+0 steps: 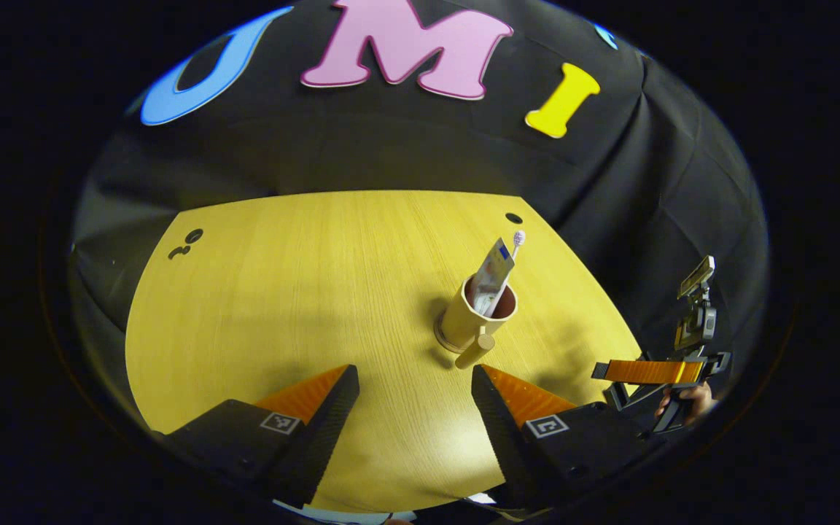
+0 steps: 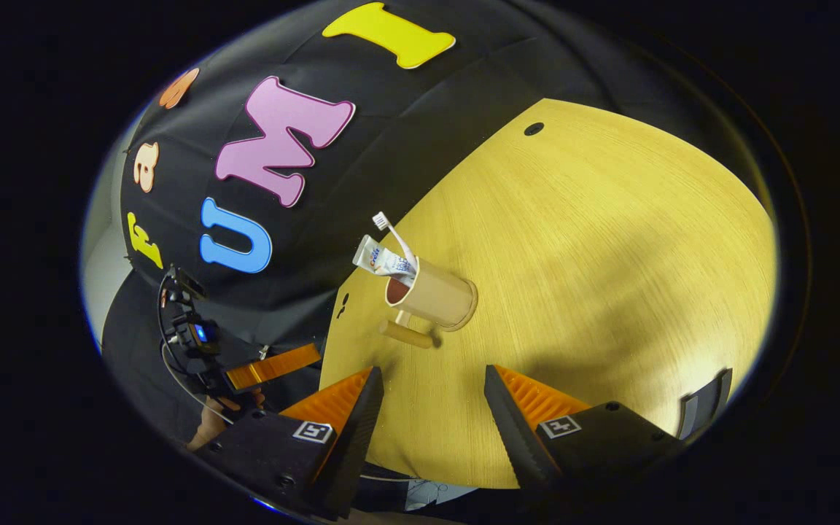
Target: Put the toothbrush and toothpaste on the desktop into the cup, then pick up the cup and place it on the coaster on the desktop.
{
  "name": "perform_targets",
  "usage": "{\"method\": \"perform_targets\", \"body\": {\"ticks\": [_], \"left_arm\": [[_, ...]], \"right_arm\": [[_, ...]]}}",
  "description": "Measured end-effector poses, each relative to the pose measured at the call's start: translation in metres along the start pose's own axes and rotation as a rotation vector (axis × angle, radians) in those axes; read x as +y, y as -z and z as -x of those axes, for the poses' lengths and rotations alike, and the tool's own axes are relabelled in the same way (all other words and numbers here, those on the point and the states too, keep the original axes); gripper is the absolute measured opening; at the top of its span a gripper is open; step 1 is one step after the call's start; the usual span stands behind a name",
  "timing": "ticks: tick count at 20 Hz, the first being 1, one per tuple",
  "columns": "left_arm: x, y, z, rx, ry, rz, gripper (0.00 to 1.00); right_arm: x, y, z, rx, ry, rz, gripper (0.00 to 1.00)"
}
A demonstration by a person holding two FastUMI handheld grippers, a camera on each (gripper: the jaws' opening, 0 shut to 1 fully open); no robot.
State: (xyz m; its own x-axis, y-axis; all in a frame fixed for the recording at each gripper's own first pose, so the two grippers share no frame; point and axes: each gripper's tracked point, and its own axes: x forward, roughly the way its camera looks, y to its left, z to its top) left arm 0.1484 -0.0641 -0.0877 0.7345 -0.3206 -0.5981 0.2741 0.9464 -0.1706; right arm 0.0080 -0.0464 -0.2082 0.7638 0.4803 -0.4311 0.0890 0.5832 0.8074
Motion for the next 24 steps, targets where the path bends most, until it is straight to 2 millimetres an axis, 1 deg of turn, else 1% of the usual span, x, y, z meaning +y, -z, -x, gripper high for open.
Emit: {"method": "perform_targets", "body": {"ticks": [2, 4, 8, 11, 16, 19, 24], "left_arm": [[0.008, 0.005, 0.013, -0.033, -0.001, 0.034, 0.96], [0.011, 0.011, 0.025, -0.064, 0.006, 0.07, 0.96], [0.013, 0.036, 0.041, -0.078, -0.003, 0.148, 0.96], [0.019, 0.048, 0.044, -0.084, -0.037, 0.188, 0.96], [0.019, 0.069, 0.05, -0.09, -0.042, 0.294, 0.96], [0.019, 0.081, 0.051, -0.081, -0.056, 0.335, 0.96], [0.014, 0.09, 0.053, -0.074, -0.066, 0.331, 0.96]], "right_arm": [[0.007, 0.003, -0.007, 0.019, -0.004, 0.006, 0.86], [0.015, 0.005, -0.014, 0.03, -0.013, 0.014, 0.87], [0.028, 0.01, -0.03, 0.058, -0.036, 0.003, 0.86], [0.031, 0.018, -0.039, 0.106, -0.036, 0.011, 0.87], [0.029, 0.032, -0.047, 0.181, -0.017, 0.058, 0.86], [0.03, 0.038, -0.046, 0.207, -0.015, 0.065, 0.86], [0.03, 0.046, -0.043, 0.237, -0.015, 0.077, 0.86]]}}
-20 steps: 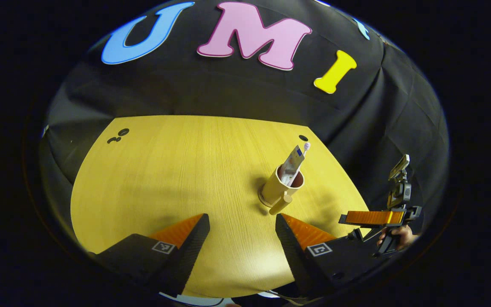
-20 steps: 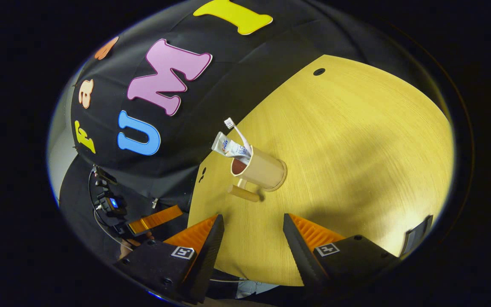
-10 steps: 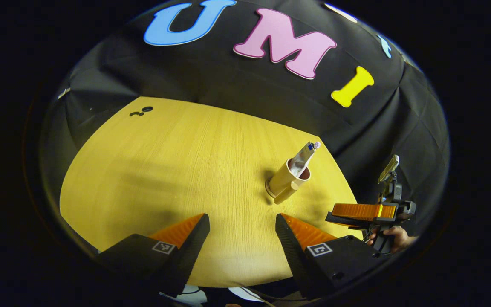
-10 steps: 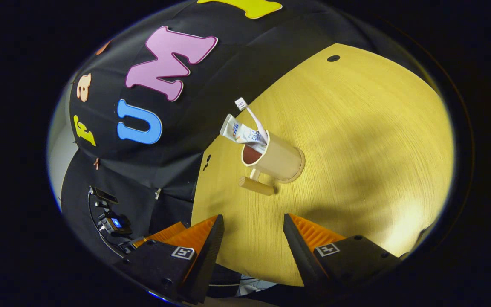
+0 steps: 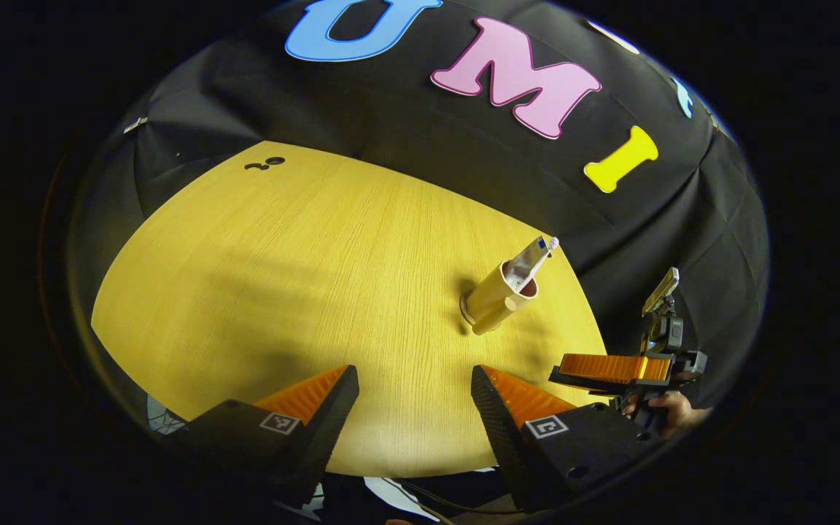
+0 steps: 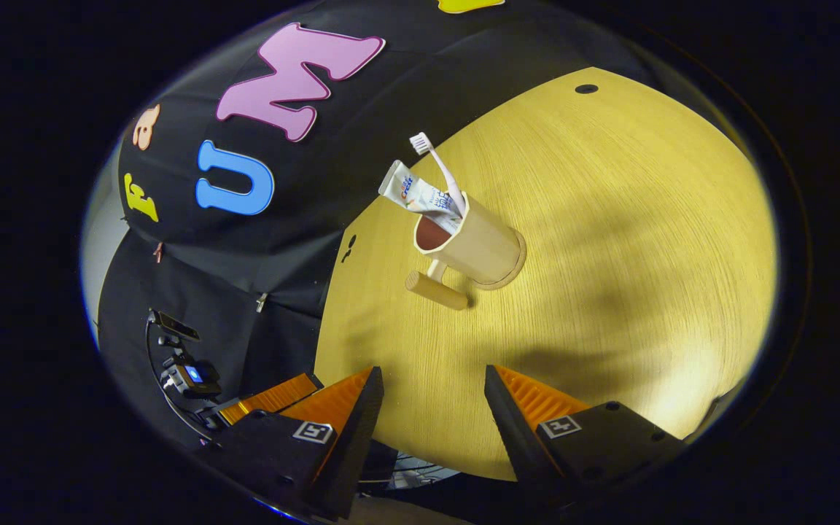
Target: Put the toothbrush and toothpaste on the desktop into the cup, then pick up the cup and place it on the coaster on the desktop.
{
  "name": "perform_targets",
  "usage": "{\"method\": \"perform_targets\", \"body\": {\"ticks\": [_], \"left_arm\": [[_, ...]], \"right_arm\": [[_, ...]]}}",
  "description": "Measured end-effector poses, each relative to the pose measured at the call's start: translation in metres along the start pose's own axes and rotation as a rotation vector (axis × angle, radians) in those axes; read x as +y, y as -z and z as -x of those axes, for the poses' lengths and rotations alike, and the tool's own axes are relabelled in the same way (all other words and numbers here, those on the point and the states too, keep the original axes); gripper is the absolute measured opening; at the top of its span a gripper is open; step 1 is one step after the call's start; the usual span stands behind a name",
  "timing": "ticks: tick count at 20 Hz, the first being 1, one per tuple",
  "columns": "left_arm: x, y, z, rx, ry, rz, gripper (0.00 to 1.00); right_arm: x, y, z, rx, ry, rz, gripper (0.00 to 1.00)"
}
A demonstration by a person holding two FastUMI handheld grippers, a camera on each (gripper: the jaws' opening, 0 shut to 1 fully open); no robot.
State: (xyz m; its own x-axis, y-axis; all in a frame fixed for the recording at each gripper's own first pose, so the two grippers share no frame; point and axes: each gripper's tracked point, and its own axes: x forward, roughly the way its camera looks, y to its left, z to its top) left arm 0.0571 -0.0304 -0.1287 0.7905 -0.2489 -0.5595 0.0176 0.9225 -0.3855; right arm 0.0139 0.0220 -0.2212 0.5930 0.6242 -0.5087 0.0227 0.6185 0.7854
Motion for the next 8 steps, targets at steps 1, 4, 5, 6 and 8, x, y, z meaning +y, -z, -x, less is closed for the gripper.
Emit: {"method": "perform_targets", "body": {"ticks": [1, 4, 5, 6, 8], "left_arm": [[-0.0015, 0.001, -0.0004, 0.002, 0.002, -0.006, 0.96], [-0.0057, 0.0034, -0.0001, 0.006, 0.002, -0.024, 0.96], [-0.0063, 0.0049, 0.0016, 0.006, 0.003, -0.028, 0.96], [-0.007, 0.0059, 0.0017, 0.01, 0.005, -0.031, 0.96], [-0.0076, 0.009, 0.0012, 0.015, 0.002, -0.034, 0.96]], "right_arm": [[0.0013, -0.0002, 0.0004, -0.001, -0.003, -0.001, 0.86], [0.0037, 0.0011, 0.0005, -0.002, -0.008, 0.004, 0.86], [0.0047, 0.0014, 0.0007, -0.001, -0.011, 0.006, 0.86], [0.0054, 0.0024, 0.0011, 0.0, -0.012, 0.008, 0.86], [0.0065, 0.0043, 0.0016, 0.002, -0.014, 0.011, 0.86]]}}
